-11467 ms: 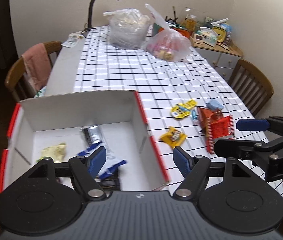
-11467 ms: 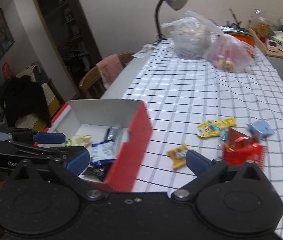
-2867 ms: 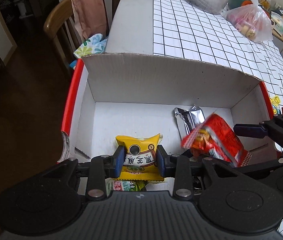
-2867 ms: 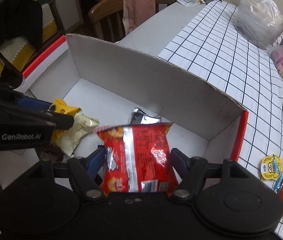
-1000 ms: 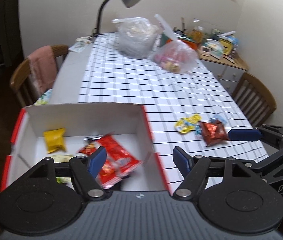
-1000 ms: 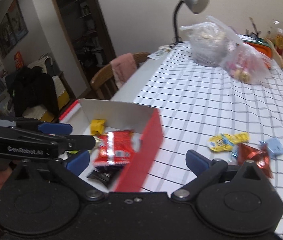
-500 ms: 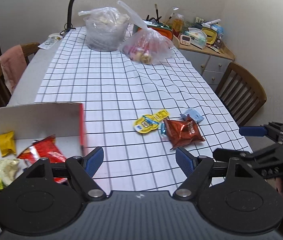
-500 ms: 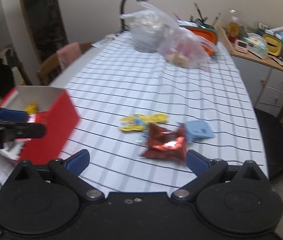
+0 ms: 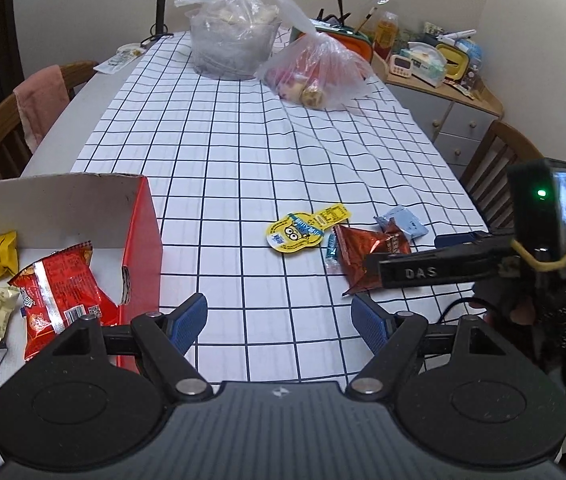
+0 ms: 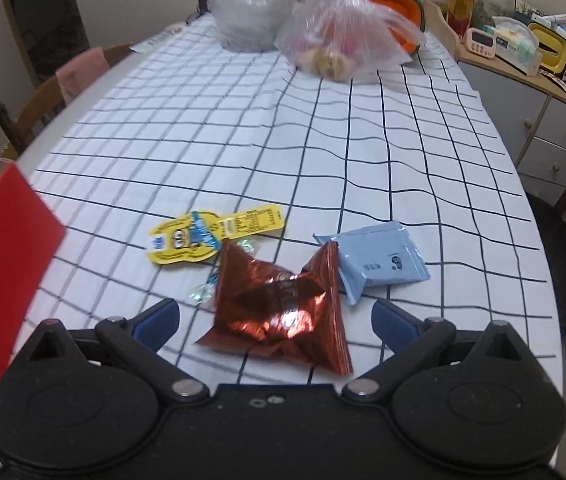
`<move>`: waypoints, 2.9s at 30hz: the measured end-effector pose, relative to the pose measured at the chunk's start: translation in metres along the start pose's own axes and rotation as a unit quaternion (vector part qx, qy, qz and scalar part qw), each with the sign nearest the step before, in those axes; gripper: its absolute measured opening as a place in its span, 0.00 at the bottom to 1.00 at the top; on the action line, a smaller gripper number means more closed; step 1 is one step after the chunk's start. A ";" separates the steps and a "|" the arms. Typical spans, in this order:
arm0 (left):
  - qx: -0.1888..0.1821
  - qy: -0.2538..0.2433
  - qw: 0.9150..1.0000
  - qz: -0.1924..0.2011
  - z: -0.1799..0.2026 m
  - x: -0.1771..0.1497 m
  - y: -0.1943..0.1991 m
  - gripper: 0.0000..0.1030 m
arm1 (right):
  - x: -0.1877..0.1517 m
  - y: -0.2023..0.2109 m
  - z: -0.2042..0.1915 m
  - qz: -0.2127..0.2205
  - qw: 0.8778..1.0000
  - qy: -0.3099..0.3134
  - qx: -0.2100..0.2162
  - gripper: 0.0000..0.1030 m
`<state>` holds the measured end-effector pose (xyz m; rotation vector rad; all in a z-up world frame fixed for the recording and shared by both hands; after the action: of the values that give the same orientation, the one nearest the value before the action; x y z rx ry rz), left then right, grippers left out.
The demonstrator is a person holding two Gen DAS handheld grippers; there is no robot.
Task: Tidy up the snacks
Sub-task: 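Withdraw both tools from the box toward the remaining snacks, then grasp the red-brown foil wrapper with the right tool while the left grasps the blue candy, then carry the blue candy and red-brown wrapper into the box with both tools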
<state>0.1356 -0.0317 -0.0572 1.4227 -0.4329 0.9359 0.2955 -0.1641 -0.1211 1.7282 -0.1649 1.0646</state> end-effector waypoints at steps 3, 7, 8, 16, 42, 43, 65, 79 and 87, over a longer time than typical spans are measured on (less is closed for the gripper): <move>0.008 0.000 1.000 -0.004 0.003 0.001 -0.008 0.77 | -0.002 -0.015 0.004 -0.015 1.000 -0.009 -0.007 1.00; 0.012 -0.008 1.000 -0.014 0.007 0.002 -0.023 0.77 | -0.003 -0.025 0.004 -0.026 0.999 -0.018 -0.001 0.99; 0.012 -0.011 1.000 -0.018 0.008 0.002 -0.027 0.77 | -0.003 -0.028 0.003 -0.029 0.999 -0.018 -0.001 0.98; 0.016 -0.039 0.998 -0.038 0.022 0.007 -0.066 0.77 | -0.008 -0.030 0.003 -0.042 0.999 -0.009 0.025 0.76; -0.022 -0.099 0.987 -0.127 0.078 0.013 -0.195 0.40 | -0.038 0.030 0.082 -0.039 0.995 -0.080 0.054 0.59; -0.021 -0.103 0.986 -0.126 0.080 0.013 -0.197 0.37 | -0.038 0.031 0.083 -0.038 0.995 -0.081 0.053 0.59; -0.004 -0.105 0.989 -0.101 0.078 0.009 -0.181 0.12 | -0.036 0.048 0.075 -0.026 0.995 -0.088 0.040 0.59; -0.038 -0.060 0.995 -0.074 0.048 0.011 -0.094 0.12 | -0.027 0.098 0.027 -0.015 0.997 -0.073 0.034 0.59; -0.051 -0.043 0.996 -0.056 0.019 0.015 -0.032 0.12 | -0.015 0.132 -0.013 0.006 0.997 -0.064 0.039 0.59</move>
<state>0.1743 -0.0417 -0.0637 1.3840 -0.4548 0.7546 0.2042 -0.2170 -0.0392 1.8701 -0.2178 0.9809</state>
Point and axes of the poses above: each gripper's, at about its wrist camera, not at the fingertips, and y roughly against the way its jaws point, z to its right, x to its top, the point moved 1 cm from there along -y, roughly the way its jaws point, and after that the axes turned 11 degrees about z, right-handed, at the moved point
